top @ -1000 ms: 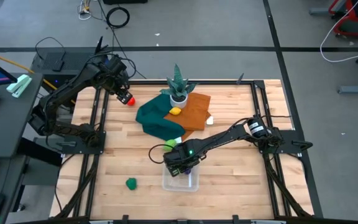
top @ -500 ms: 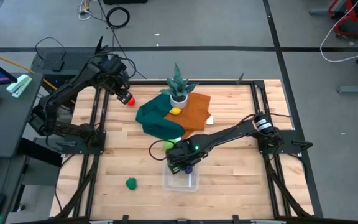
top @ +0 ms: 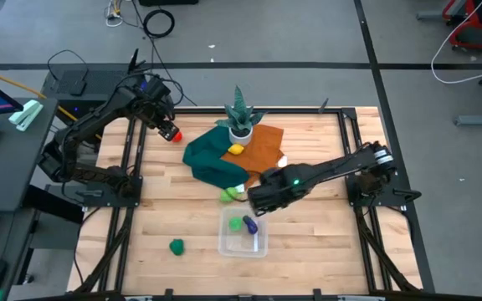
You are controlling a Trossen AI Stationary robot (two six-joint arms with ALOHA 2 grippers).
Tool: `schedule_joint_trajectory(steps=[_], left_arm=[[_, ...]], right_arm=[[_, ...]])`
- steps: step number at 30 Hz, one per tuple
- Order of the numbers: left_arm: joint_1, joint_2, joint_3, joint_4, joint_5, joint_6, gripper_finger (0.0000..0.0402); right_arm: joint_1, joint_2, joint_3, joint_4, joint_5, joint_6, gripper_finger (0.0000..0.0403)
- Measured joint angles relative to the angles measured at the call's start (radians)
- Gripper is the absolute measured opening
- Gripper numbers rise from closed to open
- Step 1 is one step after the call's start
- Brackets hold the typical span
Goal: Pick and placing Produce into tupperware
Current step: Put the red tomato into the transparent bin
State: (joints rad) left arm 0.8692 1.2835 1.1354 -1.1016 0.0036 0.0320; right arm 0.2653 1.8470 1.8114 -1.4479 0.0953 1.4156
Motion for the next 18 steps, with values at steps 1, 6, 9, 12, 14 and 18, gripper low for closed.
schedule_joint_trajectory(steps=[1,6,9,12,14,18], left_arm=[[0.005,0.000,-0.016,0.009,0.000,0.000,0.0210],[0.039,0.000,-0.102,0.081,0.001,-0.025,0.0226],[0.052,0.000,-0.146,0.162,-0.002,-0.069,0.0241],[0.055,0.001,-0.175,0.247,-0.004,-0.125,0.0261],[0.051,0.001,-0.181,0.270,-0.003,-0.176,0.0274],[0.038,0.001,-0.181,0.297,0.002,-0.298,0.0304]], right_arm=[[0.000,-0.015,0.000,-0.038,0.016,0.008,0.0141],[-0.008,-0.087,0.000,-0.124,0.107,0.020,0.0149],[-0.015,-0.123,0.000,-0.123,0.170,-0.023,0.0163],[-0.017,-0.145,0.000,-0.123,0.216,-0.074,0.0184],[-0.017,-0.154,-0.001,-0.123,0.229,-0.113,0.0202],[-0.017,-0.161,-0.001,-0.123,0.263,-0.198,0.0240]])
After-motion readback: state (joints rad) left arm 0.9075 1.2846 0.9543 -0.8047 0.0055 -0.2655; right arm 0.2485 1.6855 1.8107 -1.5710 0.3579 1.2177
